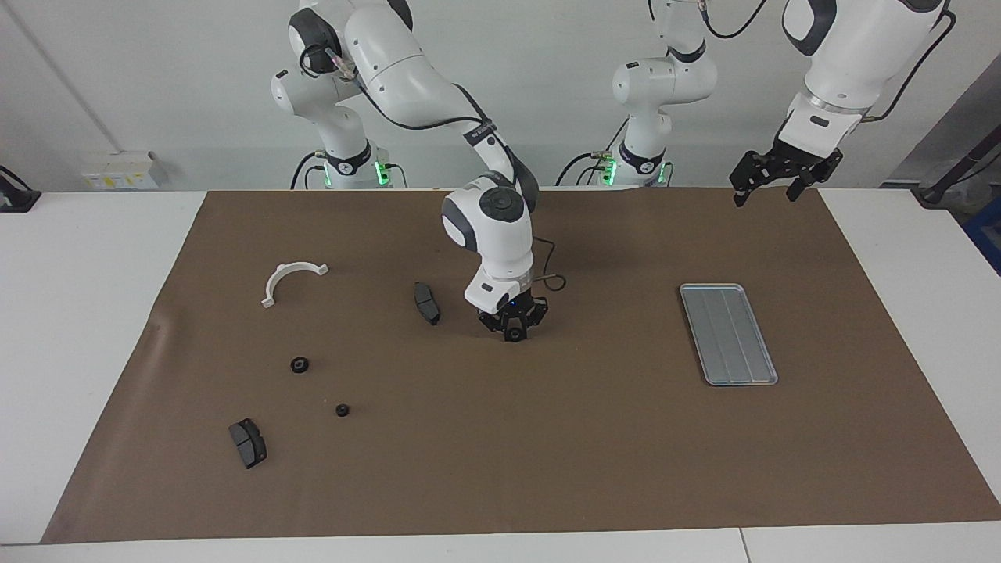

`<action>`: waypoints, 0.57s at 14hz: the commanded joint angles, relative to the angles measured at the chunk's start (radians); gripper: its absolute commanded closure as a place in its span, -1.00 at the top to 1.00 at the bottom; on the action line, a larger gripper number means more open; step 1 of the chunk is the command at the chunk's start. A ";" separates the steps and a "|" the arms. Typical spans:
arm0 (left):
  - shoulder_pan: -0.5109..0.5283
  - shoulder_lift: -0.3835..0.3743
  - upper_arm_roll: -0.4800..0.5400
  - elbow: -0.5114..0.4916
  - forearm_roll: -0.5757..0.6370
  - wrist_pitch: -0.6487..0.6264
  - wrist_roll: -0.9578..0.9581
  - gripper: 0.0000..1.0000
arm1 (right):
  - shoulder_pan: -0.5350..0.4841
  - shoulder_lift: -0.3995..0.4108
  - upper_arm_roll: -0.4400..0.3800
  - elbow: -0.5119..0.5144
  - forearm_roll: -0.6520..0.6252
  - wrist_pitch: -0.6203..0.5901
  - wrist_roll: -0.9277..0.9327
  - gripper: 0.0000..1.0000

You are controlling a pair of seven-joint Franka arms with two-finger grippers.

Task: Place bearing gear from tray to pile
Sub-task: 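Carry the third gear to the pile with the right gripper and release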

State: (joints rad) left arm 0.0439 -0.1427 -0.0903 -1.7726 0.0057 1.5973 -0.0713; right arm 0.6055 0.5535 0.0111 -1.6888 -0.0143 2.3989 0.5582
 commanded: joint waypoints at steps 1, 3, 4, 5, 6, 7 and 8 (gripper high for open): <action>-0.002 -0.015 0.000 -0.016 0.017 0.019 0.005 1.00 | -0.018 0.000 0.007 -0.003 0.007 0.008 0.006 -1.00; -0.009 -0.017 0.000 -0.018 0.017 -0.003 -0.001 1.00 | -0.035 -0.004 0.006 0.020 0.007 -0.035 0.005 -1.00; -0.013 -0.017 -0.003 -0.018 0.017 -0.002 -0.001 1.00 | -0.056 -0.018 0.006 0.033 0.007 -0.085 -0.006 -1.00; -0.015 -0.017 -0.009 -0.018 0.017 0.001 -0.001 1.00 | -0.081 -0.053 0.007 0.035 0.007 -0.133 -0.014 -1.00; -0.016 -0.017 -0.009 -0.018 0.017 0.000 -0.001 1.00 | -0.101 -0.088 0.007 0.029 0.007 -0.174 -0.039 -1.00; -0.016 -0.017 -0.011 -0.018 0.017 0.004 0.011 1.00 | -0.131 -0.127 0.007 0.021 0.008 -0.222 -0.078 -1.00; -0.016 -0.017 -0.011 -0.019 0.017 0.010 0.013 1.00 | -0.166 -0.153 0.007 0.018 0.008 -0.262 -0.124 -1.00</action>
State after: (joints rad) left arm 0.0391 -0.1427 -0.1063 -1.7727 0.0057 1.5977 -0.0698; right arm 0.5017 0.4810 0.0066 -1.6430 -0.0146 2.2095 0.5102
